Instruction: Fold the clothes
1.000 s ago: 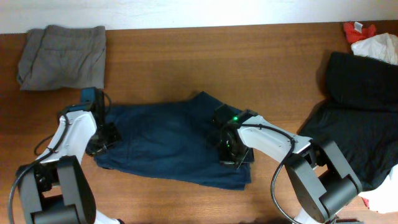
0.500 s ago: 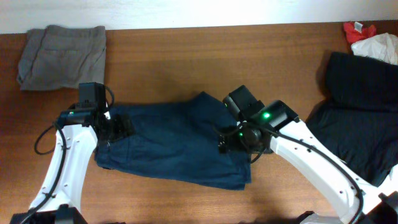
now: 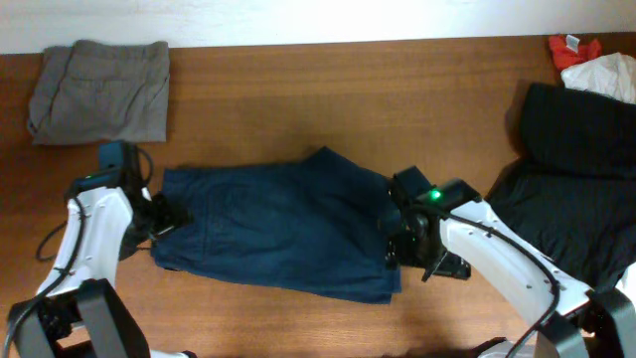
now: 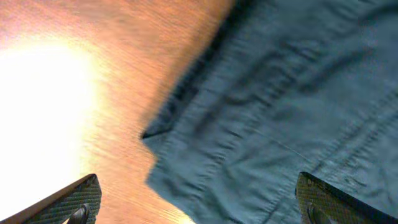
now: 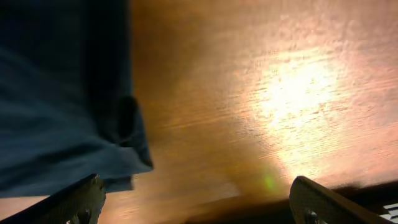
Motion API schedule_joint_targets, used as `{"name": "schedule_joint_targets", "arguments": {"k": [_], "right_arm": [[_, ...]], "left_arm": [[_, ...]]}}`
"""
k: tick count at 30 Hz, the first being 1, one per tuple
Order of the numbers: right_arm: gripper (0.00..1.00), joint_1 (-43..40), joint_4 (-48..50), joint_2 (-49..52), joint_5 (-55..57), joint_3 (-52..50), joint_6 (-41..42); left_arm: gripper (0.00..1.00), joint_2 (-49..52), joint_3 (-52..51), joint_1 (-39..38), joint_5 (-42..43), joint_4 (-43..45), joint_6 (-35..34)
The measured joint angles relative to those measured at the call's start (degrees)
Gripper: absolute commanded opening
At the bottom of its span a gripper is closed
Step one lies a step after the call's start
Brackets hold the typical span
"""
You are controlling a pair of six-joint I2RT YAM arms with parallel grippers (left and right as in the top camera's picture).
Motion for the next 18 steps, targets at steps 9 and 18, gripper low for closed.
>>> {"name": "schedule_joint_targets", "arguments": {"k": [9, 18], "right_arm": [[0.98, 0.00, 5.57, 0.04, -4.35, -4.42, -0.04], [0.98, 0.00, 5.57, 0.04, -5.22, -4.42, -0.26]], "left_arm": [[0.94, 0.07, -5.79, 2.21, 5.38, 6.10, 3.43], [0.79, 1.29, -7.30, 2.69, 6.23, 7.41, 4.31]]}}
